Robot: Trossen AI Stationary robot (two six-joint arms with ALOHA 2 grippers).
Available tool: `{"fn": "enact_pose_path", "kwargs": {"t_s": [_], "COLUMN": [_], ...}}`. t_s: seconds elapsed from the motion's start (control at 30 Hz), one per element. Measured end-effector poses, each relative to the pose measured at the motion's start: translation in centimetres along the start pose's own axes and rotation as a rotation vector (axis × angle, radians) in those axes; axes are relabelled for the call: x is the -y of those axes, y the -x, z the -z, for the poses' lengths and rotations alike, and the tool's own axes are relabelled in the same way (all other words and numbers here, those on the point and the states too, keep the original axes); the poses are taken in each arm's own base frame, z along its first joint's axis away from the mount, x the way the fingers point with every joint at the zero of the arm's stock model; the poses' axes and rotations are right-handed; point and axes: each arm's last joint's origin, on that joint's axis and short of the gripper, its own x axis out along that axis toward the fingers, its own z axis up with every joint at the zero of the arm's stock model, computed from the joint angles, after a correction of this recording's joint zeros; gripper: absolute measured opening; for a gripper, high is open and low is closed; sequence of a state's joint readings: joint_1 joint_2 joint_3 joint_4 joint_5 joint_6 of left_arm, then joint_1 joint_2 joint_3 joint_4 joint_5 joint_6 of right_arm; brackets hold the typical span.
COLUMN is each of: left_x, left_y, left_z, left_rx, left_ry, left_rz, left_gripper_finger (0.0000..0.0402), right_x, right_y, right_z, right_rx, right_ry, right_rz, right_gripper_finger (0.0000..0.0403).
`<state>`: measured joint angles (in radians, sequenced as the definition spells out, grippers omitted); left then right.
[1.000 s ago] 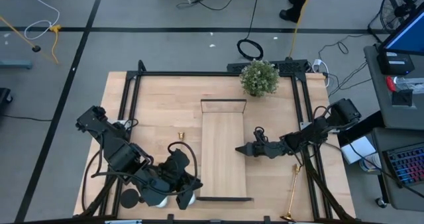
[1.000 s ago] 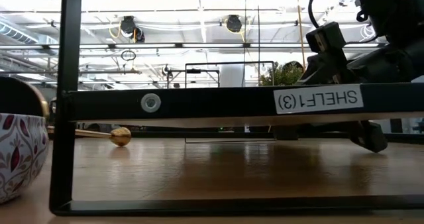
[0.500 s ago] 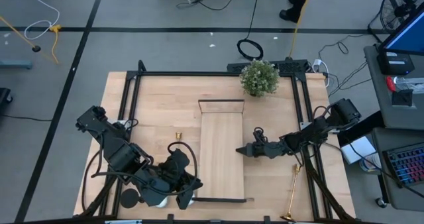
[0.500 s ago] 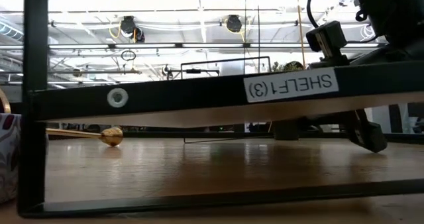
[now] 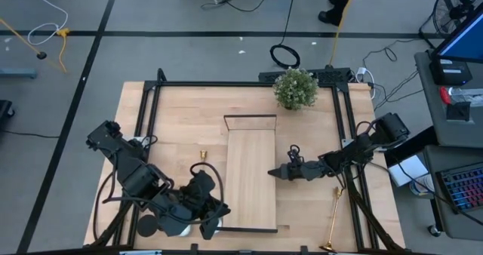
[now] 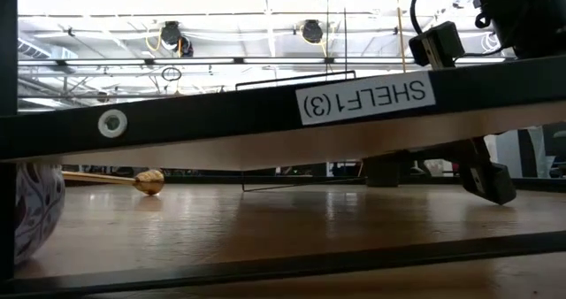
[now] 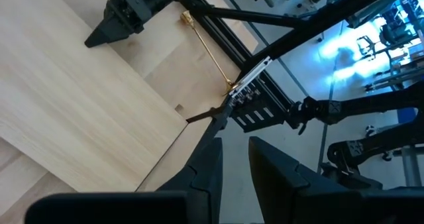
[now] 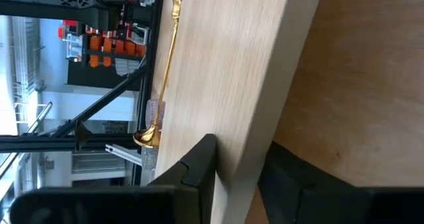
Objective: Pick & Place candle stick holders
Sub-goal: Adjust the shelf
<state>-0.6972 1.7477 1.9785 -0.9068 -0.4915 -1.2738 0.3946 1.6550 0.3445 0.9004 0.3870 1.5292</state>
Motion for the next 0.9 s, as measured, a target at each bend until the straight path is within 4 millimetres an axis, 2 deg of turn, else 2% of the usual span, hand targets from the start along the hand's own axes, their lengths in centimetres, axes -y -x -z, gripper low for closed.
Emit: {"fn": "enact_pose_path", "kwargs": {"t_s": [0.3, 0.9], "left_x": [0.6, 0.9], "left_y": [0.4, 1.0], "left_z": [0.5, 1.4], "left_rx": [0.033, 0.063], "left_ry": [-0.040, -0.061], "left_rz": [0.041, 0.038], "left_gripper_finger": [0.0076, 0.0076], "right_x": [-1.4, -2.6], "right_y": [0.1, 0.7], "right_z": [-0.1, 0.6], "right_rx": [0.014, 0.024], "right_ry": [0.019, 0.009], "right_rz": [-0.147, -0.268], "right_gripper_finger": [0.0070, 0.0062]}}
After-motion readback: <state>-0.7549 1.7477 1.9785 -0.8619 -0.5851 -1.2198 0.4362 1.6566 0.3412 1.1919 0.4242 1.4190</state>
